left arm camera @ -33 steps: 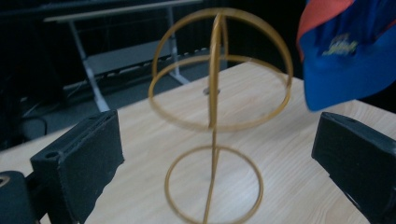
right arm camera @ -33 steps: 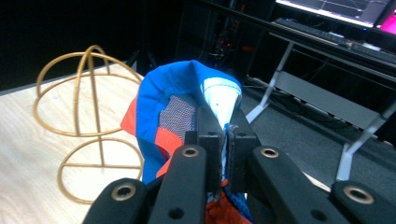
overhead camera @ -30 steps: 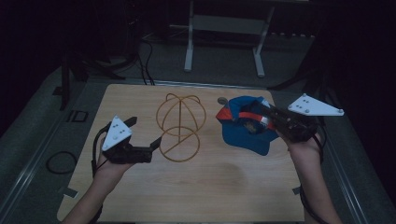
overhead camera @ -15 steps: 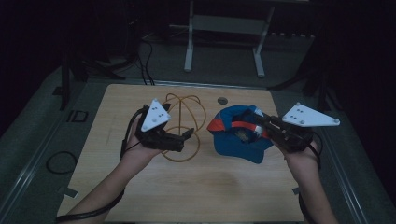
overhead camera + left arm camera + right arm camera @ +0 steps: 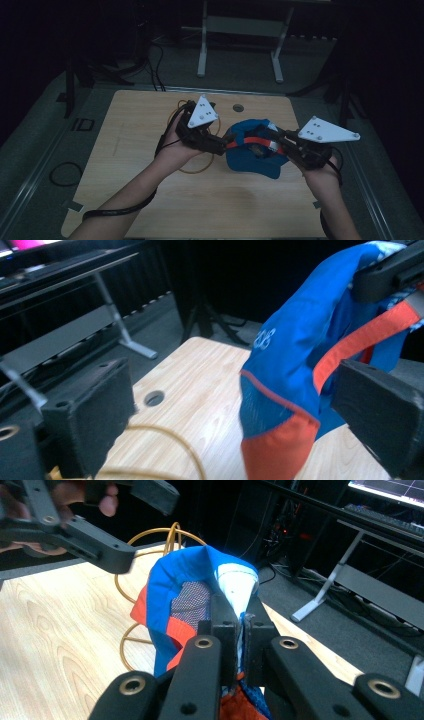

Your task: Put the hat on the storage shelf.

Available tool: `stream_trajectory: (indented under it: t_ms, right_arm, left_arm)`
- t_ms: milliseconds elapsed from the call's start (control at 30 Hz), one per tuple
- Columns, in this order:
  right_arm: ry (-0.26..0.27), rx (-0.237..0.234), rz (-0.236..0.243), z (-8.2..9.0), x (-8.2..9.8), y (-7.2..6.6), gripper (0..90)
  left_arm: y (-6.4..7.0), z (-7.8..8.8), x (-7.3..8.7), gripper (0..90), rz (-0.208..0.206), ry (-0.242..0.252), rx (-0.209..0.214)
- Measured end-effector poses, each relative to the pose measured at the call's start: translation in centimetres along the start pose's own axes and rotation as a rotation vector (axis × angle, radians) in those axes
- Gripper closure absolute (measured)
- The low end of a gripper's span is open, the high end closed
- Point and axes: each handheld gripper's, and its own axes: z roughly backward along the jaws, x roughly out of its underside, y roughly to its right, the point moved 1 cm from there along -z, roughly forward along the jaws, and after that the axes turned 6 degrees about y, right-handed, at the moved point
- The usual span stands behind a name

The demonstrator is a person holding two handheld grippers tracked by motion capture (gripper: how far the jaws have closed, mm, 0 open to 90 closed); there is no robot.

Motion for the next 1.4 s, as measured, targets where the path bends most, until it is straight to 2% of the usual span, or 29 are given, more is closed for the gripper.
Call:
stream_trajectory:
  t_ms: [200,233,400,500,600,667,700,767,800,933,1033,1100,1300,1400]
  right_arm:
    - [0.002,-0.013,0.008,0.3,-0.1,-0.3,87.2]
    - [-0.001,-0.02,0.01,0.3,-0.1,-0.4,87.2]
    - [0.005,-0.036,0.009,0.4,-0.2,-0.7,87.2]
    - [-0.001,-0.047,0.023,0.4,-0.3,-1.1,87.2]
    - [0.0,-0.048,0.029,0.5,-0.3,-1.2,87.2]
    - [-0.002,-0.046,0.028,0.6,-0.3,-1.2,87.2]
    - [-0.002,-0.046,0.028,0.6,-0.3,-1.2,87.2]
    - [-0.002,-0.049,0.024,0.6,-0.2,-1.1,87.2]
    - [-0.004,-0.048,0.023,0.6,-0.1,-1.0,87.2]
    - [-0.001,-0.044,0.018,0.5,0.0,-0.8,87.2]
    - [-0.001,-0.038,0.013,0.5,0.1,-0.7,87.2]
    - [-0.004,-0.029,0.015,0.5,0.3,-0.7,87.2]
    - [-0.005,-0.018,-0.006,0.4,0.8,-0.5,87.0]
    - [0.0,-0.017,-0.011,0.5,1.0,-0.5,86.6]
  left_arm:
    - [0.9,-1.5,-0.4,7.7,-0.007,-0.016,0.055]
    - [1.1,-1.9,-0.4,15.2,-0.011,-0.014,0.086]
    - [1.6,-2.9,-0.5,16.9,-0.017,-0.033,0.115]
    - [1.9,-3.7,-0.7,23.7,-0.023,-0.054,0.154]
    - [2.2,-4.4,-0.7,25.9,-0.027,-0.078,0.17]
    - [2.2,-4.9,-0.6,28.5,-0.009,-0.09,0.179]
    - [2.2,-4.9,-0.6,33.5,-0.009,-0.09,0.179]
    - [2.3,-5.3,-0.6,34.5,-0.014,-0.1,0.195]
    - [2.4,-5.4,-0.6,43.6,-0.013,-0.1,0.218]
    - [2.8,-6.0,-0.8,59.5,-0.022,-0.12,0.219]
    - [3.0,-6.4,-0.8,77.8,-0.024,-0.127,0.207]
    - [3.0,-6.7,-0.9,87.2,-0.018,-0.137,0.181]
    - [3.3,-7.0,-1.0,89.4,-0.037,-0.139,0.13]
    - [3.4,-7.0,-1.3,89.9,-0.035,-0.125,0.119]
